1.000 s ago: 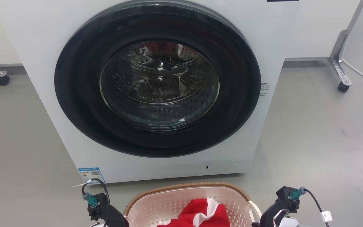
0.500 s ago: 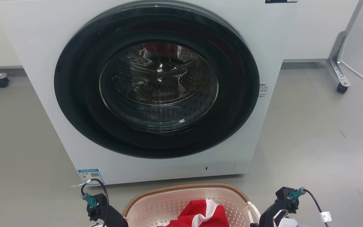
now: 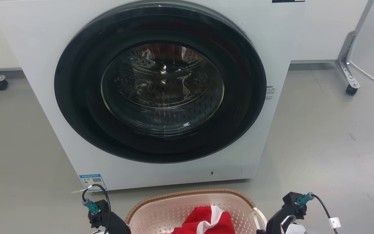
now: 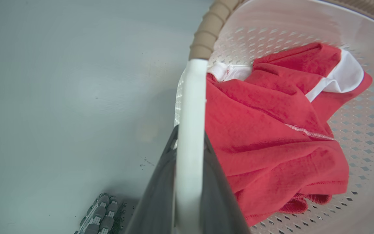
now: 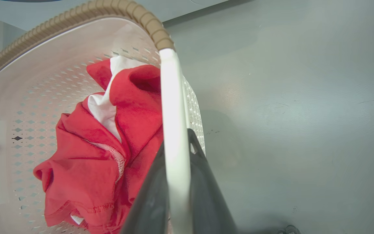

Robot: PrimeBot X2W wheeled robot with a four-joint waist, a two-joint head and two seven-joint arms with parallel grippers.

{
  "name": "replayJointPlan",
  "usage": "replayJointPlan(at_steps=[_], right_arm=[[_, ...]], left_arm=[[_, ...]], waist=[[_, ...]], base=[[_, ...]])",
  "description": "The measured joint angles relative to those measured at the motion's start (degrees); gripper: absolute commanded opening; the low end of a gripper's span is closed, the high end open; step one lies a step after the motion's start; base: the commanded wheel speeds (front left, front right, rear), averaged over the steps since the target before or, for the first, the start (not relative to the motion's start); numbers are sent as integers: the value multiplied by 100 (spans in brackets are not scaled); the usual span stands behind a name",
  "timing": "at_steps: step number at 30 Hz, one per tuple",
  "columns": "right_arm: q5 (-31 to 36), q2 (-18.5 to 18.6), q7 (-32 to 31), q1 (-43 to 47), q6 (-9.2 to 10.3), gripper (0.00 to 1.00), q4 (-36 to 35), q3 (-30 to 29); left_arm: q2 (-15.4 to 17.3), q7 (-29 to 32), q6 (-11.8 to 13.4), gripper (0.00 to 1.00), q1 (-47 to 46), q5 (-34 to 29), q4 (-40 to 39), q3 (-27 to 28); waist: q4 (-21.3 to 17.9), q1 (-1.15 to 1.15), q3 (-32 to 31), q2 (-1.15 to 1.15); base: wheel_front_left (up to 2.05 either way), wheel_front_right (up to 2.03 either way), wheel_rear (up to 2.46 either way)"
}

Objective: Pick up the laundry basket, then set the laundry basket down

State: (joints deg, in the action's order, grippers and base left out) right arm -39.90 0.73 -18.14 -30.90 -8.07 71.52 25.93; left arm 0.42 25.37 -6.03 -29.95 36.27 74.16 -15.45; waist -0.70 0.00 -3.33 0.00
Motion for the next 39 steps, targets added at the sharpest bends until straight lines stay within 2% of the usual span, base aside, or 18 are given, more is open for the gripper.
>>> replayJointPlan(at_steps=[23,39], right_arm=[[-52,2,110,-3,0,0,-40,88],[-25,38,691,-298,1,0,-187,179]], left_arm=[[-1,-137,67,0,-3,42,-1,-23],[1,-715,148,0,-285,-53,-201,-108]], waist=[[6,0,190,0],[5,1,1076,1]], base=[[0,0,0],[0,0,0]])
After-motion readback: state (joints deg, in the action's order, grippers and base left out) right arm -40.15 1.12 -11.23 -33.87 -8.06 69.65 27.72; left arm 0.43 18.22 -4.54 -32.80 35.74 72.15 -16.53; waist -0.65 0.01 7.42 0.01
